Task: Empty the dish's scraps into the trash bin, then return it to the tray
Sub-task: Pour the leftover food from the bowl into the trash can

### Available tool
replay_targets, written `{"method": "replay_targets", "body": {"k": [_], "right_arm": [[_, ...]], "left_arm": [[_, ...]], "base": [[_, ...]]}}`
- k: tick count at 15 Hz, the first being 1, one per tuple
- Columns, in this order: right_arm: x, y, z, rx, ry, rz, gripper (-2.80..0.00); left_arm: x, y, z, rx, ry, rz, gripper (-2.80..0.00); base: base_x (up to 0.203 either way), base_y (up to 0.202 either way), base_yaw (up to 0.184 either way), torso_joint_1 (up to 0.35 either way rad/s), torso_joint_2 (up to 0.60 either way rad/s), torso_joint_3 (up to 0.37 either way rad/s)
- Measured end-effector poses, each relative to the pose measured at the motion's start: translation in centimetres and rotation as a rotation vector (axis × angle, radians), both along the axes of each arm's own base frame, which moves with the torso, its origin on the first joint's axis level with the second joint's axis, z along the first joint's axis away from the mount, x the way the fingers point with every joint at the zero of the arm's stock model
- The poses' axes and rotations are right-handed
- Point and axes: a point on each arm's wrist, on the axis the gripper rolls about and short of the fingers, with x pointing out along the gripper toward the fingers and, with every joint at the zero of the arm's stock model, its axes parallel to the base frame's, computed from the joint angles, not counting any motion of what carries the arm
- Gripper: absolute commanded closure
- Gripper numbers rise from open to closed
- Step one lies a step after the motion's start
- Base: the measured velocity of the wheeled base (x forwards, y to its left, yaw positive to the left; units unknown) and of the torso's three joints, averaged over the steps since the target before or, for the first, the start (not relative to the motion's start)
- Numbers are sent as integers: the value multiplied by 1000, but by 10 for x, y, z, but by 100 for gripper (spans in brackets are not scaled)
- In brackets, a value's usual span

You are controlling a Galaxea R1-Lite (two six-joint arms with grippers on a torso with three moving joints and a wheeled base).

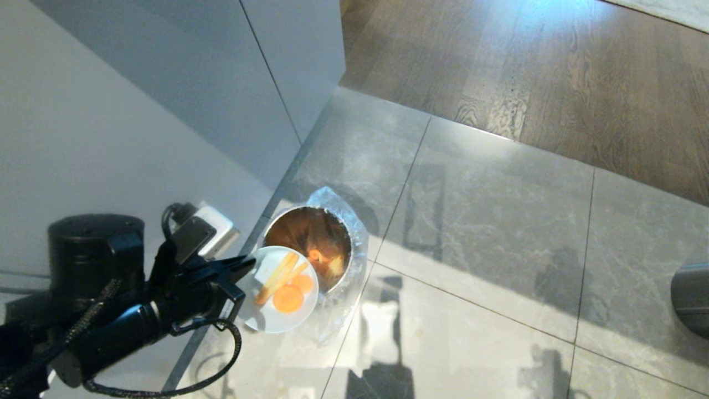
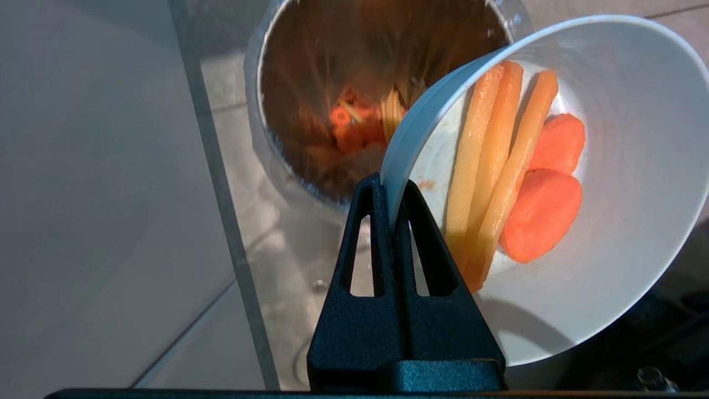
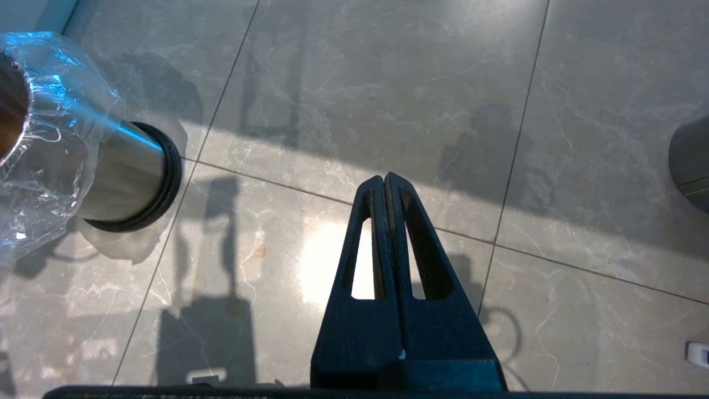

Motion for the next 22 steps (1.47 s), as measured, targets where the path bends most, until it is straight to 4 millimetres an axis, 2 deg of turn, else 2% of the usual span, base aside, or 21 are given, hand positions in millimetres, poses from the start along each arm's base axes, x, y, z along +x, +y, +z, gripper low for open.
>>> {"method": "replay_targets", "body": {"k": [4,7,10,12,16,22], "right_arm": [[0,0,0,1,0,0,0],[0,0,0,0,0,0,0],[0,0,0,1,0,0,0],[0,0,0,0,0,0,0],[0,0,0,0,0,0,0],[0,0,0,1,0,0,0]], "left_arm": [[26,-19,-9,-50,-117,-25,0],[45,-28,-8,-117,-247,-21,0],[63,-33,-3,-178,-351,-5,0],[73,-27,0,-213,-435,28,0],[81,-6,-7,-98,-492,76,0],[77,-2,-10,162,-528,48,0]], "base": [[0,0,0,0,0,0],[0,0,0,0,0,0],[0,0,0,0,0,0],[0,0,0,0,0,0],[0,0,0,0,0,0],[0,0,0,0,0,0]]}}
